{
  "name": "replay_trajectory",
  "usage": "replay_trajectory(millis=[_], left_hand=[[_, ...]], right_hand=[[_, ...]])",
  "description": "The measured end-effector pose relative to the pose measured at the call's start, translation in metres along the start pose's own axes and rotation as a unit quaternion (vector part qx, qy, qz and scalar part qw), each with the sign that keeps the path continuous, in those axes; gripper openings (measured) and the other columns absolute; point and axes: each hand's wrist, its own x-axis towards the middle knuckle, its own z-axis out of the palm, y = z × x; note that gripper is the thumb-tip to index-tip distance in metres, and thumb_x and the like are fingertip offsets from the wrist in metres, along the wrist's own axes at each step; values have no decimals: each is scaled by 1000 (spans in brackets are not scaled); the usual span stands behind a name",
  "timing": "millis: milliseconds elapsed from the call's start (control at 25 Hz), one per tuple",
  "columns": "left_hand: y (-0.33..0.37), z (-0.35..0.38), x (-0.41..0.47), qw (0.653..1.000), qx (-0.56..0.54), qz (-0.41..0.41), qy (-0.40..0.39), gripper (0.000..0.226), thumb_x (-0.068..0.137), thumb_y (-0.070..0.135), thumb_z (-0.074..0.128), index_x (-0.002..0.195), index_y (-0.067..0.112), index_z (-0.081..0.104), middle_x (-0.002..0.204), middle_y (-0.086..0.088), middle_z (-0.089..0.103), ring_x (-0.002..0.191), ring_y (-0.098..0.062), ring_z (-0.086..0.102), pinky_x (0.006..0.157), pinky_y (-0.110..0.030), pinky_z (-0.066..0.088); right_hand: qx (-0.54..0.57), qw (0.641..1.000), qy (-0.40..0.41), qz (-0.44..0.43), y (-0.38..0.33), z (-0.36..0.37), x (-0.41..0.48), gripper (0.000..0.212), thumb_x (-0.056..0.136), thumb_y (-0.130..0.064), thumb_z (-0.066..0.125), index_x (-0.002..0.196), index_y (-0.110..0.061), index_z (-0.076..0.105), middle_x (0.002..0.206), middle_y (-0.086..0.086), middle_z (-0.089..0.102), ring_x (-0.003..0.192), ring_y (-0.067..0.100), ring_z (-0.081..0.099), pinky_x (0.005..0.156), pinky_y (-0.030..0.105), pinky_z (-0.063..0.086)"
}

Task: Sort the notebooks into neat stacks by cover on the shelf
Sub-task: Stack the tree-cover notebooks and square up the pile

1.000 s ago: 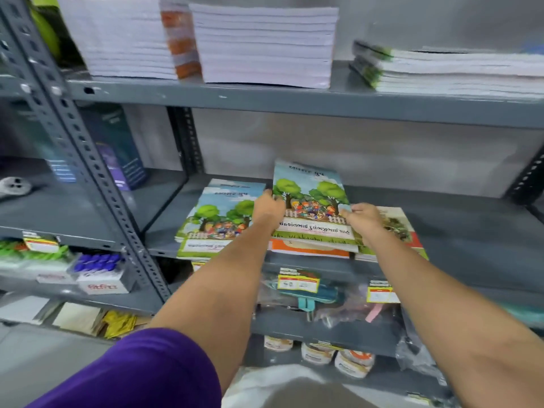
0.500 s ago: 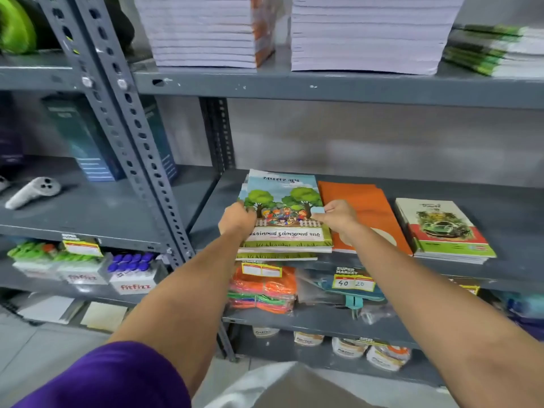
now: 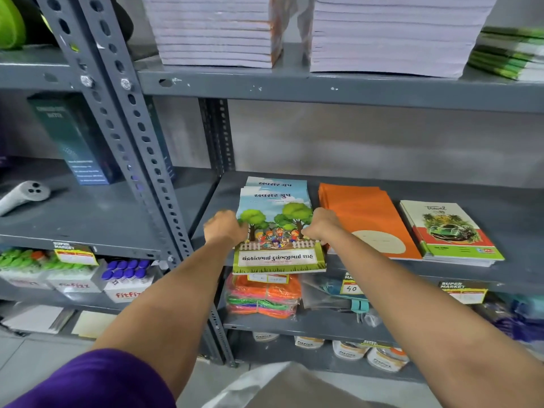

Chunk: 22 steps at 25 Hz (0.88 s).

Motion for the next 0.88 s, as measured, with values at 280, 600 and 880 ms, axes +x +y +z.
replay_trajectory(millis=[280,600,880], left_hand=[[10,-1,13,980,-160,-66,-102,56,98,47,38,137,8,46,136,-15,52,119,-33,54,93,-42,46],[19,-11,19,984,-100,-54,-137,77,93,66,26,132,4,51,134,-16,56,117,-33,56,93,-42,45],[-1,-20,27,967,-76,120,-212,102,56,97,34,139,39,44,147,-5,46,133,-29,45,106,-43,39]], right_hand=[[18,998,-52,14,-5,-4,7,53,94,-47,52,120,-1,57,105,10,61,93,26,61,69,32,50],[6,1000,-29,-4,-16,7,9,53,101,-42,33,119,1,58,122,17,62,105,29,63,79,31,49],[33,996,-84,-26,-6,16,-3,114,63,-85,55,141,-6,34,141,19,45,128,32,49,97,38,46]])
